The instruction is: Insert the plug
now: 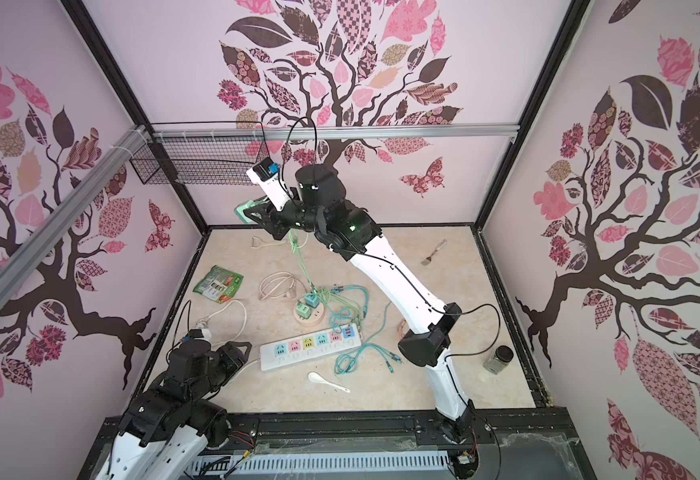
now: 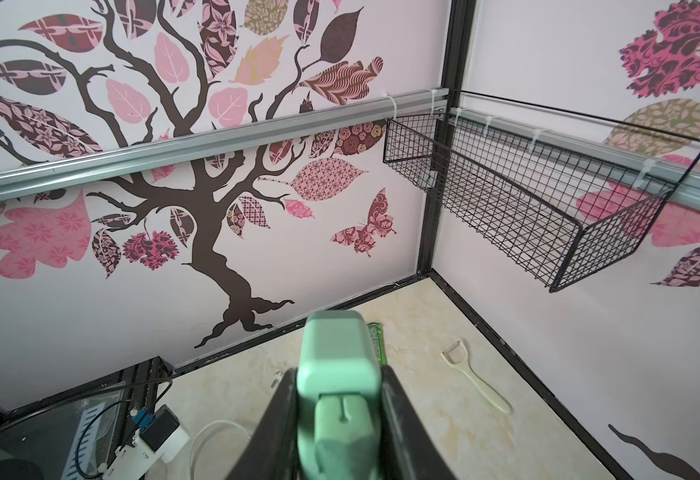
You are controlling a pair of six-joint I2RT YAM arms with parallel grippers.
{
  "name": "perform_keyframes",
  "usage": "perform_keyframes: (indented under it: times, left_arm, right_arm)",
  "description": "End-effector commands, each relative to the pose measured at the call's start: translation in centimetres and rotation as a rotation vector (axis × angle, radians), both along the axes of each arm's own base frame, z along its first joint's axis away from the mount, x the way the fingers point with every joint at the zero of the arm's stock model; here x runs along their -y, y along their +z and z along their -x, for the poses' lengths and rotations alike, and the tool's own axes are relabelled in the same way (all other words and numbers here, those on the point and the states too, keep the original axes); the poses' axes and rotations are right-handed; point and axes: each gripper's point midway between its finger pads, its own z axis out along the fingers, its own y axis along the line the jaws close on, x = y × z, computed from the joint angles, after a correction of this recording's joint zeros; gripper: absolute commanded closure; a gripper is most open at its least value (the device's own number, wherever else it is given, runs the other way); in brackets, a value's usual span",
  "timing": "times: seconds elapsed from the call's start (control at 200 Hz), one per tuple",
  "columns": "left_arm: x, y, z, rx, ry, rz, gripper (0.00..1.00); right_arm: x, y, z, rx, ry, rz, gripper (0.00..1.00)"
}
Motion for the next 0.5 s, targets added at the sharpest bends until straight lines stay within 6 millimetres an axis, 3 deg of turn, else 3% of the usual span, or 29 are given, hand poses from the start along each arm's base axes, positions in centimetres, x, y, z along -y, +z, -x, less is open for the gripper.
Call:
perform_keyframes:
  times: [0.0,0.11,0.295,0.495]
  left_arm:
    - [-0.4,0.9,0.0,-0.003,0.023,-0.008,0.4]
    - [-0.7,0.9,-0.1,0.002,0.036,-0.018,0.4]
    - [-1.4,0.9,0.2,0.012,0.08,-0.014,0.39]
    - [-1.9,0.5,0.2,-0.004,0.11,-0.024,0.4]
  right_arm:
    - [-1.9,-1.7,-0.4,-0.019,0.064,-0.016,0.78]
    - [-3.8,-6.5,0.3,-0.145,0.146,0.026,0.8]
    - [-6.3,-15.2,4.0,-0.253,0.227,0.151,0.8]
    - [-5.7,-20.5,6.6,-0.31,0.246,0.241,0.79]
